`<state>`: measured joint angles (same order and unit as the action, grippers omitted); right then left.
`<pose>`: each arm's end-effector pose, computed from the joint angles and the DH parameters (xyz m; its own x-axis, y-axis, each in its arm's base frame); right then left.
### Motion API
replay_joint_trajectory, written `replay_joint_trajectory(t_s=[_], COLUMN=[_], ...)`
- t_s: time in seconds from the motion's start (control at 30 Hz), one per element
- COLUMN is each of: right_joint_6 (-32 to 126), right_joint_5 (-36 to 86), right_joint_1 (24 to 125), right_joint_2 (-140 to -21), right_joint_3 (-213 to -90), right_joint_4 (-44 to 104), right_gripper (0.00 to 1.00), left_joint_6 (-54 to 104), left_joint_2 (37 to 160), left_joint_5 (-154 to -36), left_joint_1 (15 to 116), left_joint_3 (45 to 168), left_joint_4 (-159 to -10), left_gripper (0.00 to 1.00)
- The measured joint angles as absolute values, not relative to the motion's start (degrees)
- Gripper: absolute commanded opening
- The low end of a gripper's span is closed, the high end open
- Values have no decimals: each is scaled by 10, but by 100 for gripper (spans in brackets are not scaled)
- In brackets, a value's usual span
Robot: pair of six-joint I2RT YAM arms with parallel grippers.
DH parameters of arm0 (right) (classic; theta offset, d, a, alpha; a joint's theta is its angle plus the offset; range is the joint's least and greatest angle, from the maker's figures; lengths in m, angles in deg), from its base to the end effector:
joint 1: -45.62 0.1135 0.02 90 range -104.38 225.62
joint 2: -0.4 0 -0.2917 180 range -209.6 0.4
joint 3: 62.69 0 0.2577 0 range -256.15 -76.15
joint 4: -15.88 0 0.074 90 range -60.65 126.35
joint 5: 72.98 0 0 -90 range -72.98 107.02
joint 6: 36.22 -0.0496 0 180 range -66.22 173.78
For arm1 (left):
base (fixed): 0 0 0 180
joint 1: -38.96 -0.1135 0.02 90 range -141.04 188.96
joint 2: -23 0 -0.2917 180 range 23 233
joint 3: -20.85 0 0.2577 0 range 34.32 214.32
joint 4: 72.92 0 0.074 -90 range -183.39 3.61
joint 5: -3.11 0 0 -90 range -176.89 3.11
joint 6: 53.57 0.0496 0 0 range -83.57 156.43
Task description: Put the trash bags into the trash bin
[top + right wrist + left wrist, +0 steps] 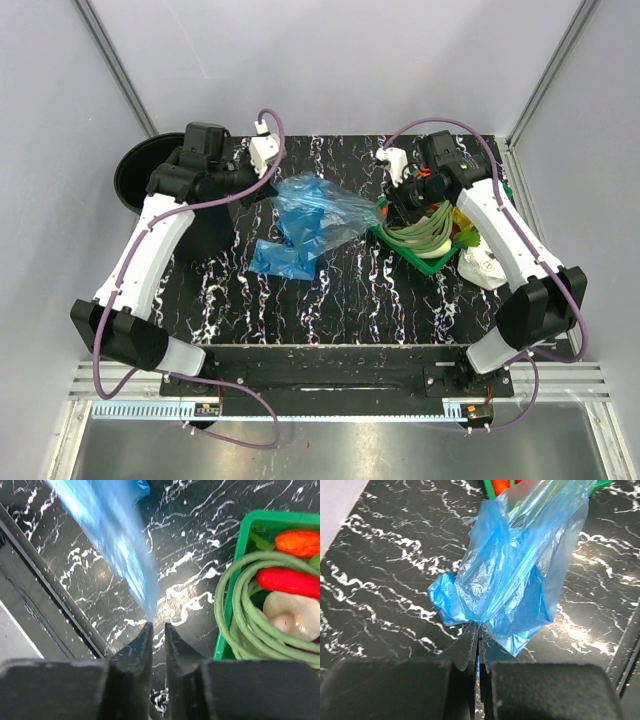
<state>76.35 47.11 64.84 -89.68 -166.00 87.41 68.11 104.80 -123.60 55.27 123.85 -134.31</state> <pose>0.3060 0.1330 0.3647 -0.5371 -0.5389 -0.6489 -0.8011 0.5669 0.1922 0.2849 -0.1143 0.4220 -0.1787 0.4910 -0.8527 0.8898 0.4505 0.0729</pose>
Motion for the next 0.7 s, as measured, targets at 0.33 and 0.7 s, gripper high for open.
replay_joint_trajectory(t_s=[0.33, 0.7], right_joint_6=[765, 757], right_joint_5=[518, 604], right_joint_1=[642, 642], right_joint_2=[-898, -1057], right_joint_3=[-1725, -1923], right_joint_4=[927, 927], right_gripper=[62, 67], left_joint_6=[735, 864], left_joint_2=[1043, 1043], left_joint_5=[-1254, -1398], left_joint_1=[536, 536], left_joint_3=[1238, 1238], left_joint_4=[-1345, -1436], left_gripper=[0, 0])
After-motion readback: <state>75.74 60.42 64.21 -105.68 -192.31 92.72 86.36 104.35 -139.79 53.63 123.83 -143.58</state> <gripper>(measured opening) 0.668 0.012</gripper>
